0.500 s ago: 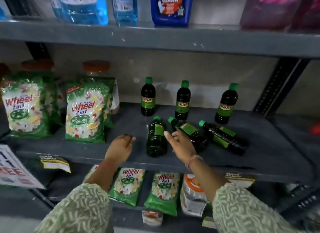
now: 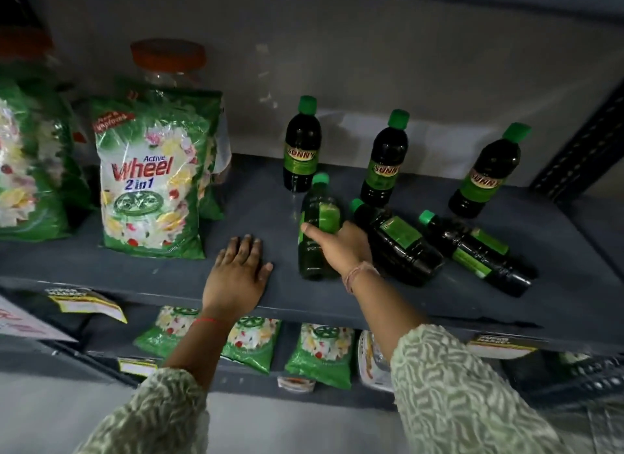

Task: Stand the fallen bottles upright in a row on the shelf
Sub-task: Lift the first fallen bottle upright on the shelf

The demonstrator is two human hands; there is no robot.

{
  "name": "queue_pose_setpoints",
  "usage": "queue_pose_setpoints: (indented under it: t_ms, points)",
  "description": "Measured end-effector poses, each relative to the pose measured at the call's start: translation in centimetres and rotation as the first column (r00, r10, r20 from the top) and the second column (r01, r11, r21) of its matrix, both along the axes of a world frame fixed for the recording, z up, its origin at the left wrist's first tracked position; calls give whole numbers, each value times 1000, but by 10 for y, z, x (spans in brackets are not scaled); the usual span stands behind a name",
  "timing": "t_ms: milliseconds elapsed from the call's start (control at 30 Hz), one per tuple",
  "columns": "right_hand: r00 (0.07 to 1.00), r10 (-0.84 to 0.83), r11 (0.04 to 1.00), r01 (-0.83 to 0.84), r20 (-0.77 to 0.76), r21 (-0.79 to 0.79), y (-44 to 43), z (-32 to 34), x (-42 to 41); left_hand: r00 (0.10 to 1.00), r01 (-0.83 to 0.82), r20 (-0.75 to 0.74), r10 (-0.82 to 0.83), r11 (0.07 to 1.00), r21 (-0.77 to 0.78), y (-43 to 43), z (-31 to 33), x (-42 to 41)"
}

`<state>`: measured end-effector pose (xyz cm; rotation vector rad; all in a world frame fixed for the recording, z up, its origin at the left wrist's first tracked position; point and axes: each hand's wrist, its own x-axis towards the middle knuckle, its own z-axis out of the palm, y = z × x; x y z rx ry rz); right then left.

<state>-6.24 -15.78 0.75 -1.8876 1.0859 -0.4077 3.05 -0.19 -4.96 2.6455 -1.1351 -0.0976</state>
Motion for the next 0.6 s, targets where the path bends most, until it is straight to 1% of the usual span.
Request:
queue_pose_setpoints:
  t_ms: [67, 100, 167, 233, 267, 333, 400, 467, 500, 600]
  points:
    - [989, -55, 990, 72, 138, -119, 0, -1, 3, 1000, -6, -9, 6, 1000, -5, 0, 0, 0]
    - [980, -49, 981, 83, 191, -177, -1, -1, 4, 1000, -7, -16, 7, 1000, -4, 0, 0, -1]
    - [973, -16, 959, 80, 230, -272, -5, -3, 5, 1000, -14, -16, 14, 1000, 1, 0, -1, -1]
    - [974, 14, 945, 61, 226, -322, -9, -9, 4, 1000, -14, -12, 14, 1000, 15, -1, -1, 0]
    - [972, 28, 948, 48, 232, -314, -10, -11, 2, 1000, -13, -12, 13, 1000, 16, -1, -1, 0]
    - [964, 40, 969, 27, 265, -244, -12, -15, -1, 999, -14, -29, 15, 1000, 16, -2, 0, 0]
    - [938, 57, 990, -9, 342, -142, -12, -17, -3, 999, -13, -44, 14, 1000, 29, -2, 1, -1]
    - [898, 63, 996, -26, 435, -90, -6, -19, -2, 999, -10, -32, 11, 1000, 29, -1, 2, -1]
    - [896, 41, 996, 1, 443, -94, -2, -22, 0, 1000, -9, -22, 10, 1000, 26, -1, 1, -1]
    - [933, -74, 976, 140, 352, -166, 8, -27, 8, 1000, -3, -21, 4, 999, 35, 0, 2, 0]
